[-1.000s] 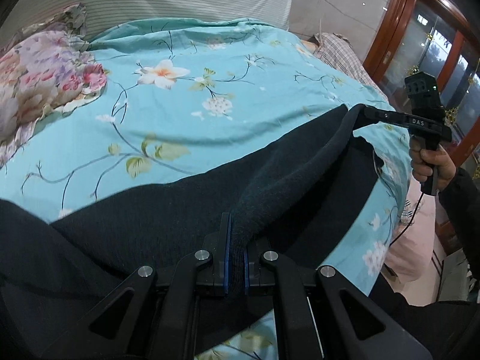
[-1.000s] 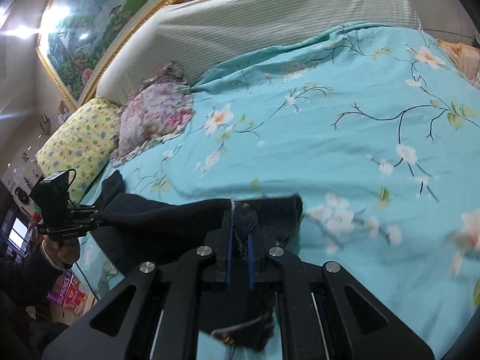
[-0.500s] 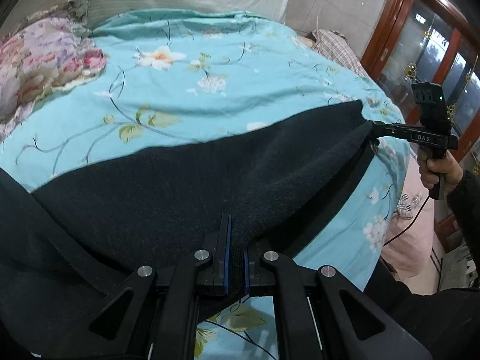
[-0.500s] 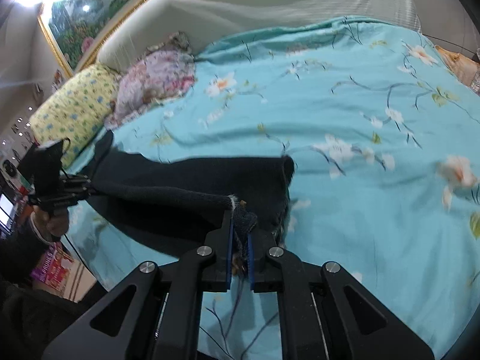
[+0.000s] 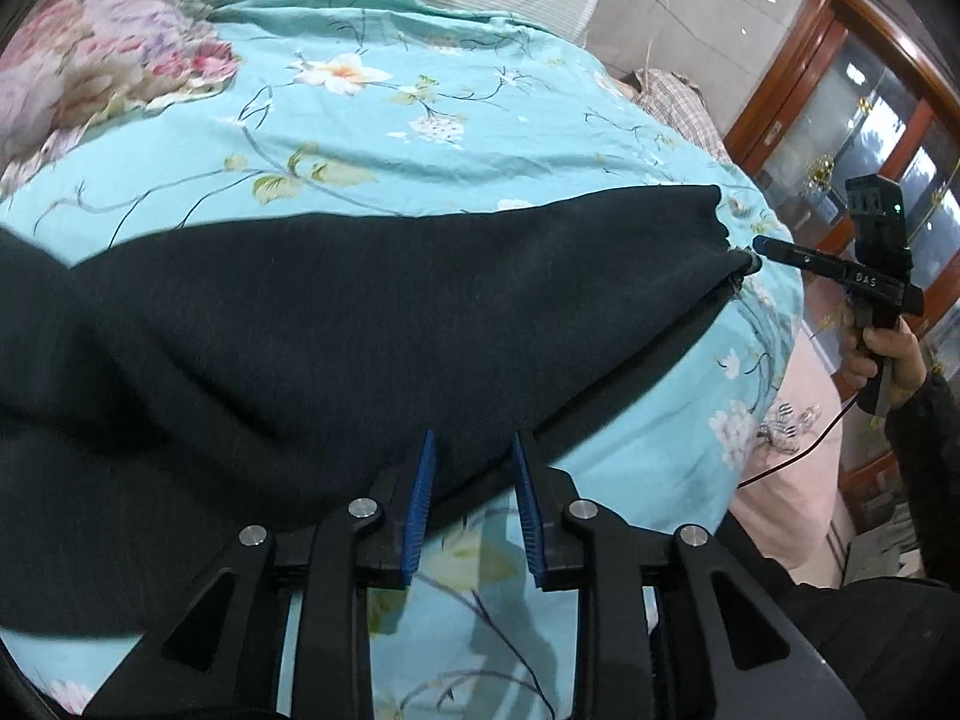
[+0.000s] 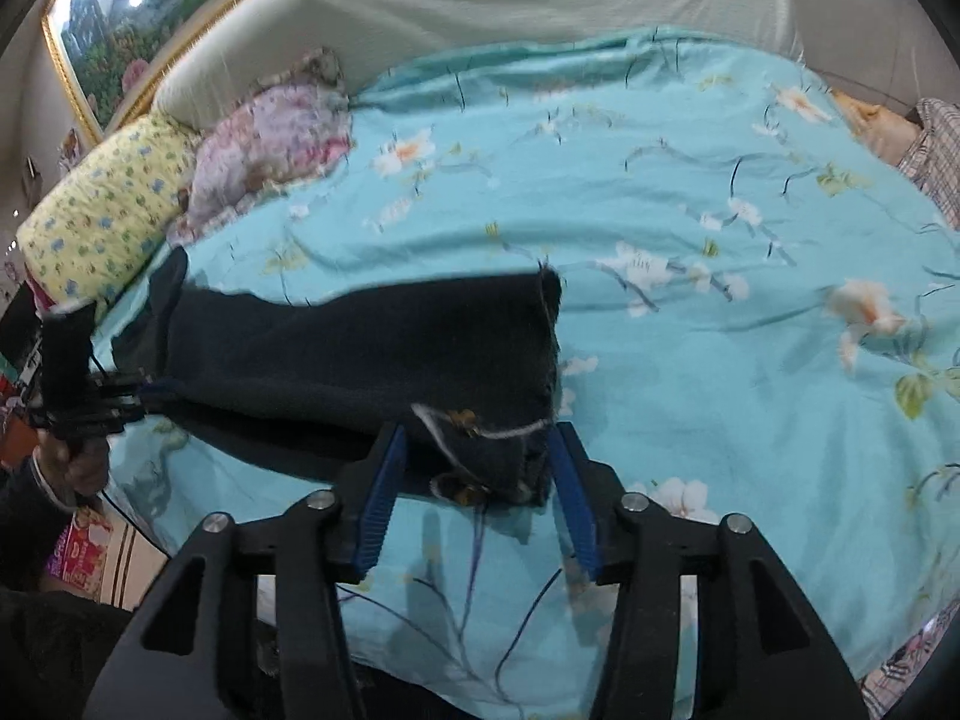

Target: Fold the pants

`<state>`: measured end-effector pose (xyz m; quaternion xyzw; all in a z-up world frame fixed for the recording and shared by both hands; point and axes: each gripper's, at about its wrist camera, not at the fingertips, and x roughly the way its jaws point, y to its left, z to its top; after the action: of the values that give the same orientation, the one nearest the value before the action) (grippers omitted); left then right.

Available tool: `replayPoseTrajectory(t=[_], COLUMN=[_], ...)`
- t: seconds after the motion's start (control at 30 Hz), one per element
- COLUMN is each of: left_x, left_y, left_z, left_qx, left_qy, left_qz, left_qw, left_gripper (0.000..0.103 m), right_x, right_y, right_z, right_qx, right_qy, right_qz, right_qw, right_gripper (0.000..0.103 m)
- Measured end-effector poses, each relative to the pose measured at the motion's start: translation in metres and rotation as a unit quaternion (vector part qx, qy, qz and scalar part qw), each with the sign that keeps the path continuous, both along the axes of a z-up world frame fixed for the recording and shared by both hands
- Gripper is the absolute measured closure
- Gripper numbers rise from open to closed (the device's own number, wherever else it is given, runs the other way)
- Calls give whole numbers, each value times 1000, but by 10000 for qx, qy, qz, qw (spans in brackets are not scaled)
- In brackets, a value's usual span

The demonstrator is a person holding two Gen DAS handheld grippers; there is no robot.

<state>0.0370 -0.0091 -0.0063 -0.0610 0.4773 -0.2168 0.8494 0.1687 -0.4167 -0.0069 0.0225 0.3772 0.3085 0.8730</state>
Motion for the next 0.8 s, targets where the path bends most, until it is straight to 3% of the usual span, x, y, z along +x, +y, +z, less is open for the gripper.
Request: replayPoseTrajectory(t=[0.17,0.3,0.4,0.57,0.8], left_x=[-12,-15,-14,-6,18], left_y=[17,34,49,81,127], left_z=[11,21,27,37,56], left_qx=[-162,-194,-147,-180,32], left_qy=[-45,-90,-134,-74,122], left_qz=[313,679,1028,1634,2411], left_qw=[9994,9975,9945,9864,9704], left_gripper=[72,57,54,54,40], right_x=[-13,-17,-19,-25,-27], right_y=[8,44,76,121,172], right_z=[19,26,26,24,22], right_qx=[446,609,717,771,849], right_qy=[-217,-251,-208,-160,-24], right_qz=[42,422,770,1277,1821], right_qw=[9988,9969,9942,9887,9796], right_gripper=[52,52,52,52,52])
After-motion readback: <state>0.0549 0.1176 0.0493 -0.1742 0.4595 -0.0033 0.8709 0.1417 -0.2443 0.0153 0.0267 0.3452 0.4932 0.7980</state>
